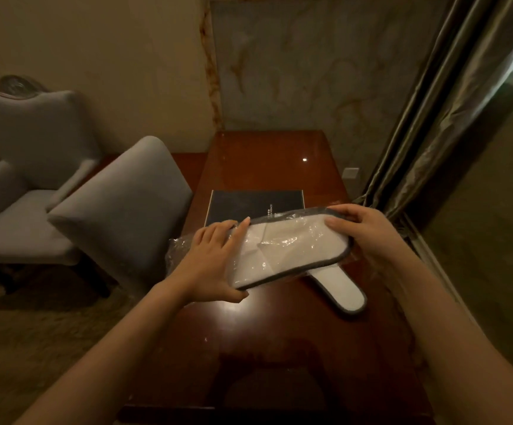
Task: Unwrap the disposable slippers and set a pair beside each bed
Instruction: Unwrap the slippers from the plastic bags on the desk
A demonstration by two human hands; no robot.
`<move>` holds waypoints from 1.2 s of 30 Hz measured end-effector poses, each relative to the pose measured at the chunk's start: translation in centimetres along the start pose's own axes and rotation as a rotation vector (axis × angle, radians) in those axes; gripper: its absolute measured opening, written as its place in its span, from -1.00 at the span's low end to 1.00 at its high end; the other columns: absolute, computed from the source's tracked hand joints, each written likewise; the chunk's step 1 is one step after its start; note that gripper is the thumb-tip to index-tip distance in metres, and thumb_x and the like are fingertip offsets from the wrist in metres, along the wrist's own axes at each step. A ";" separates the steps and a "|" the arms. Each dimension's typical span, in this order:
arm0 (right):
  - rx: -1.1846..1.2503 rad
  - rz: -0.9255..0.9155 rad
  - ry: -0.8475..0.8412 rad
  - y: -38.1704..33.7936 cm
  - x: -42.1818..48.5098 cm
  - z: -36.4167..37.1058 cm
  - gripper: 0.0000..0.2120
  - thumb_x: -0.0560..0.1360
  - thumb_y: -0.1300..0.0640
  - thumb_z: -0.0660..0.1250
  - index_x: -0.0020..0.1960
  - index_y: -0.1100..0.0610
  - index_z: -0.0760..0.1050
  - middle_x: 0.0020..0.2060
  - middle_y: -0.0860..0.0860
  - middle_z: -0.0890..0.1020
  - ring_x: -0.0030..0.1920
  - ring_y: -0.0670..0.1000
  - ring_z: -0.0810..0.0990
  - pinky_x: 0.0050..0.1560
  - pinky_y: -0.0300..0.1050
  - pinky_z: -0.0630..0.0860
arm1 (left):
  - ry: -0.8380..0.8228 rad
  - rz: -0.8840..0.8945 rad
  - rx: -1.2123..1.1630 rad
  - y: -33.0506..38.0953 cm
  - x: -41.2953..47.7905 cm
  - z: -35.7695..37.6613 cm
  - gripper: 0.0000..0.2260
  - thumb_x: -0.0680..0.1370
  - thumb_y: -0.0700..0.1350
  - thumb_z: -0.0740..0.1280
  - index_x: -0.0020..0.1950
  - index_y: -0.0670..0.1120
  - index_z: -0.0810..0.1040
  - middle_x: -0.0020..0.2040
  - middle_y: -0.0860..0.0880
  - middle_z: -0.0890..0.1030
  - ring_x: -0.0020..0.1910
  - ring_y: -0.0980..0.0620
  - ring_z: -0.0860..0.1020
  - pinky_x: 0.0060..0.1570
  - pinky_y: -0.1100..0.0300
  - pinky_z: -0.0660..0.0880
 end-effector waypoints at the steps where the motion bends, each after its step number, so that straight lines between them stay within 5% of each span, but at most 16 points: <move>1: 0.011 0.004 0.021 0.1 -0.1 -0.6 -0.87 0.43 0.14 0.39 -0.10 -0.09 0.57 -0.15 -0.02 0.67 -0.23 -0.09 0.67 -0.32 -0.26 0.60 | 0.000 -0.003 0.001 -0.1 0.0 -0.2 0.11 0.18 0.36 0.35 0.53 0.02 -0.20 0.46 -0.06 0.11 0.43 -0.05 0.05 0.42 0.04 -0.03; 3: -0.042 -0.007 0.054 0.5 -0.2 -1.2 -0.87 0.44 0.11 0.38 -0.09 -0.11 0.56 -0.08 -0.01 0.66 -0.16 -0.08 0.66 -0.26 -0.27 0.60 | -0.014 -0.008 0.003 -0.2 0.0 -0.3 0.12 0.18 0.34 0.37 0.53 0.01 -0.19 0.46 -0.08 0.11 0.43 -0.07 0.04 0.42 0.02 -0.02; 5: -0.386 -0.106 0.032 0.6 -0.2 -1.3 -0.80 0.46 0.01 0.35 0.07 -0.09 0.49 -0.03 -0.10 0.60 -0.10 -0.15 0.59 -0.25 -0.34 0.53 | -0.047 -0.003 0.010 -0.3 0.0 -0.1 0.12 0.18 0.34 0.37 0.52 0.02 -0.21 0.45 -0.08 0.09 0.42 -0.06 0.02 0.42 0.01 -0.02; 9: -0.940 -0.248 -0.257 0.4 -0.2 -0.3 -0.18 0.29 -0.33 0.35 0.43 -0.04 0.16 0.23 -0.12 0.33 0.21 -0.13 0.31 0.20 -0.27 0.25 | -0.086 0.018 0.011 -0.4 -0.1 0.3 0.12 0.19 0.36 0.36 0.51 0.04 -0.24 0.46 -0.02 0.05 0.41 0.00 -0.03 0.43 0.03 -0.04; 14: -1.397 -0.349 -0.464 0.9 0.6 1.1 0.10 0.14 -0.53 0.21 0.49 -0.02 -0.08 0.41 -0.03 0.20 0.35 0.04 0.18 0.36 -0.01 0.21 | -0.063 0.068 0.037 0.1 0.5 0.4 0.10 0.20 0.35 0.36 0.52 0.04 -0.21 0.47 -0.05 0.06 0.43 -0.04 -0.01 0.43 0.03 -0.06; 18: -1.434 -0.300 -0.553 2.8 1.0 1.9 0.13 0.18 -0.46 0.28 0.49 -0.03 -0.22 0.43 0.00 0.14 0.35 0.07 0.16 0.35 0.00 0.21 | -0.078 0.083 0.042 -0.4 1.0 0.8 0.09 0.21 0.32 0.38 0.52 0.05 -0.20 0.48 -0.06 0.04 0.45 -0.06 -0.03 0.42 0.04 -0.09; 28: -1.249 -0.278 -0.424 3.7 0.5 -1.2 0.08 0.22 -0.31 0.32 0.47 -0.13 -0.32 0.27 -0.09 0.20 0.14 -0.11 0.14 0.19 -0.18 0.17 | -0.177 -0.020 -0.062 -3.7 1.4 4.2 0.09 0.23 0.28 0.39 0.51 0.08 -0.26 0.52 -0.04 0.00 0.49 -0.10 -0.03 0.45 -0.06 -0.07; 36: -1.164 -0.134 -0.378 3.4 -0.8 -5.3 -0.11 0.31 -0.23 0.35 0.48 -0.24 -0.10 0.31 -0.07 0.16 0.29 0.02 0.12 0.36 -0.01 0.16 | -0.210 -0.131 -0.085 -5.3 1.9 8.5 0.03 0.29 0.27 0.38 0.51 0.10 -0.24 0.52 -0.03 0.05 0.48 -0.09 0.03 0.44 -0.06 0.02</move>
Point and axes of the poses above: each hand's wrist, its own x-axis towards the middle knuckle, its own z-axis out of the palm, y = z × x, the point moved 3 cm from there along x, towards the middle knuckle
